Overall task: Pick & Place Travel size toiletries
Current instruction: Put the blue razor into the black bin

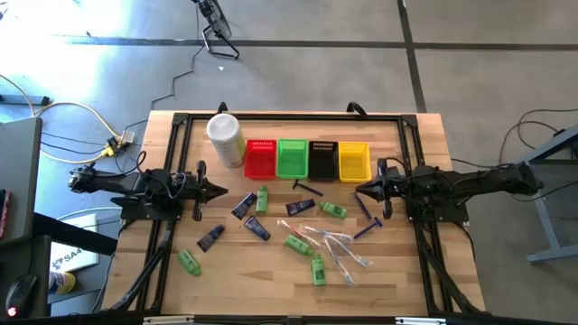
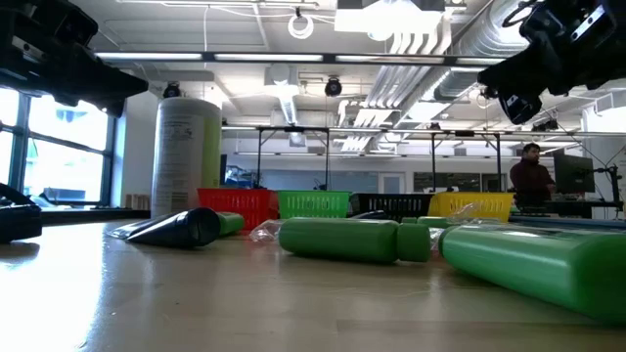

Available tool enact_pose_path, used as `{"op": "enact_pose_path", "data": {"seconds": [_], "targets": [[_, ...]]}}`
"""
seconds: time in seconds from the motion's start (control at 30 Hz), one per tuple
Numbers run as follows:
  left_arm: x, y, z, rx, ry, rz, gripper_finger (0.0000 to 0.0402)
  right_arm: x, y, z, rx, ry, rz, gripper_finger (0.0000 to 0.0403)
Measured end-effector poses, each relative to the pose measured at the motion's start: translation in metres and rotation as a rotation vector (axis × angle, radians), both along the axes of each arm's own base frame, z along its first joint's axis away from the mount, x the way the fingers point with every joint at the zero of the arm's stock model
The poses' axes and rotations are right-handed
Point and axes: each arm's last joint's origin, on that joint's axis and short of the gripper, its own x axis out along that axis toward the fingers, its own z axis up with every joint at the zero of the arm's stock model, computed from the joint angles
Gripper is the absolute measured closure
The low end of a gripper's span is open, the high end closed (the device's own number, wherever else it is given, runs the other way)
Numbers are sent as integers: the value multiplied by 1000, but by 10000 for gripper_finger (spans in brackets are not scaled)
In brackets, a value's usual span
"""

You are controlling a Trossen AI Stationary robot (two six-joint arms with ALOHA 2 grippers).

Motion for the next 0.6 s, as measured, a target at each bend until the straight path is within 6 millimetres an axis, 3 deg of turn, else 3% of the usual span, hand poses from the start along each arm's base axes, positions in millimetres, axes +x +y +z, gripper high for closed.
{"op": "enact_pose_path", "data": {"seconds": [0.4, 0.6], "targets": [[0, 0, 0, 0, 0, 0, 394, 18, -1, 15, 119, 236, -115, 400], [0, 0, 0, 0, 1, 0, 394, 21, -1, 11, 235, 420, -180, 400]]}}
